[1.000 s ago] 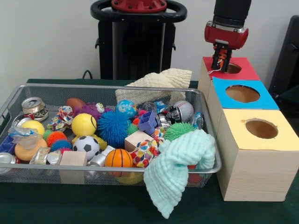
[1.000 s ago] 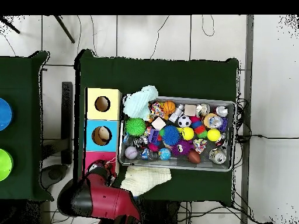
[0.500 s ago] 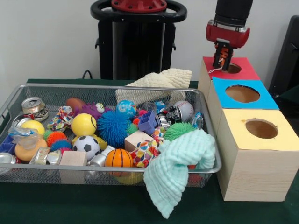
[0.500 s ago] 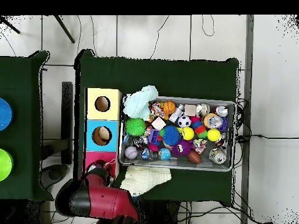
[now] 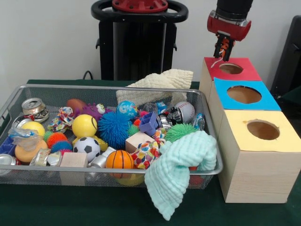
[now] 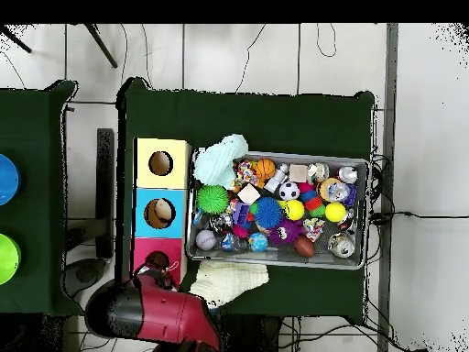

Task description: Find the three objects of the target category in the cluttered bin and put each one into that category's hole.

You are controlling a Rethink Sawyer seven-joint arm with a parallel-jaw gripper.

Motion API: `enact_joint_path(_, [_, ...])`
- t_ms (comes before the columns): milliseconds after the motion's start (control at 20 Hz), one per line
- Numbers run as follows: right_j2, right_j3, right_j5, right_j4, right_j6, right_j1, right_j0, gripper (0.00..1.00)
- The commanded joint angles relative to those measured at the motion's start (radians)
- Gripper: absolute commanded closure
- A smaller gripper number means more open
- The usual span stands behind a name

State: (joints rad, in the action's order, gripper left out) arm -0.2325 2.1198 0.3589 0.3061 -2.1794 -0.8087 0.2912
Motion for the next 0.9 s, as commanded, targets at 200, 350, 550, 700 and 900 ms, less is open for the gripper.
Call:
enact_joint_path(200, [-0.009,-0.128,0.079,-0.024,-0.106,-0.004,-0.050,1.00])
enact_joint_path(350, [0.000,-0.148,0.048,-0.021,-0.105,0.021,-0.059,1.00])
enact_joint_path(550, [0.022,-0.173,0.005,-0.013,-0.110,0.054,-0.071,1.00])
enact_joint_path(700, [0.019,-0.196,0.008,-0.011,-0.121,0.067,-0.063,1.00])
enact_joint_path(900, [0.038,-0.199,0.000,-0.003,-0.125,0.075,-0.068,1.00])
